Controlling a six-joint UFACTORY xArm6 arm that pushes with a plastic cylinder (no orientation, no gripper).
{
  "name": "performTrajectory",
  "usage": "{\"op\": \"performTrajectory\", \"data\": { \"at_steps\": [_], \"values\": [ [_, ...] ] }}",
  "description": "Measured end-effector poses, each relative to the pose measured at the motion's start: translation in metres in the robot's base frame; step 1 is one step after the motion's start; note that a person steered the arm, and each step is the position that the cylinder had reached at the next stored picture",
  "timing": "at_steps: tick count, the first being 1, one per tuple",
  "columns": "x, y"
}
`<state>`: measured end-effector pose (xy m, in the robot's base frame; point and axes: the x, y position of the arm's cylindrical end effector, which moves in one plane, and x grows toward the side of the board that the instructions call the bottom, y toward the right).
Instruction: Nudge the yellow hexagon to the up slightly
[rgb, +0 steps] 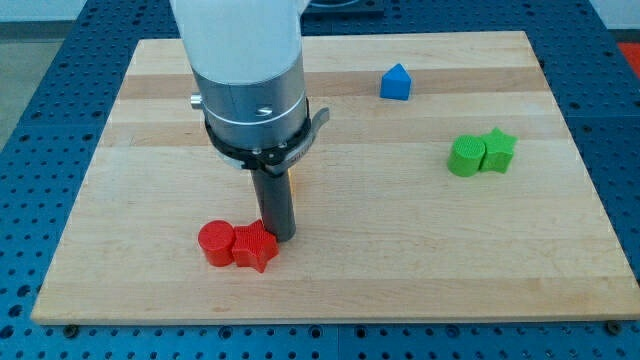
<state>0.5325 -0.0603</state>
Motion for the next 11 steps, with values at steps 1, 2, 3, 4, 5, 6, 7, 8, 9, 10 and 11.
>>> {"op": "performTrajectory", "data": {
  "at_steps": [1, 2, 3, 4, 5, 6, 7, 8, 9, 10, 11],
  "values": [
    [-0.004, -0.006],
    [-0.007, -0.008],
    [-0.012, -0.008],
    [-0.020, -0.008],
    [-0.023, -0.008],
    [-0.023, -0.008],
    [-0.024, -0.008],
    [-0.028, -0.008],
    [-0.030, -0.008],
    [-0.030, -0.010],
    [-0.030, -0.011]
  ]
}}
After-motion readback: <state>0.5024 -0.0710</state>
